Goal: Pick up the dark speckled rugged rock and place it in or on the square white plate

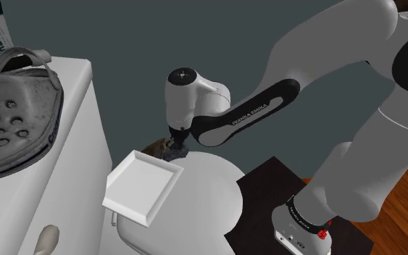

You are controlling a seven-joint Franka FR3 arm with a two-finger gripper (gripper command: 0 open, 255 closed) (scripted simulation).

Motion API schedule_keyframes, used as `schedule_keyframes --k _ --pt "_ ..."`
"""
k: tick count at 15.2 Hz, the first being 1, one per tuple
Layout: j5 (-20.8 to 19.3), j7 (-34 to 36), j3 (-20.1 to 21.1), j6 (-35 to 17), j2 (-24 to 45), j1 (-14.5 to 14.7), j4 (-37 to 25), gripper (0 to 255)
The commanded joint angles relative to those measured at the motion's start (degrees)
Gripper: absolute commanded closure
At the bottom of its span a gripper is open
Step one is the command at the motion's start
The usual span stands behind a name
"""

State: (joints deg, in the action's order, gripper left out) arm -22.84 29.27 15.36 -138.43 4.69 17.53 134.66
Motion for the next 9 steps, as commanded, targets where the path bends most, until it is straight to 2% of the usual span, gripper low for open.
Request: schedule_keyframes --k 1,4,6,7,9 --pt "0.0 0.0 0.0 0.0 0.0 0.0 0.0 0" --pt "-8.8 -26.8 -2.3 -17.3 -2.3 -3.9 10.3 0" --pt "-12.9 -48.1 -4.4 -28.7 -0.5 -7.8 13.5 0" --pt "-13.0 -48.6 -4.3 -28.9 -0.4 -8.1 13.5 0" --pt "-16.6 -45.8 -5.2 -29.8 1.7 -7.9 12.5 0"
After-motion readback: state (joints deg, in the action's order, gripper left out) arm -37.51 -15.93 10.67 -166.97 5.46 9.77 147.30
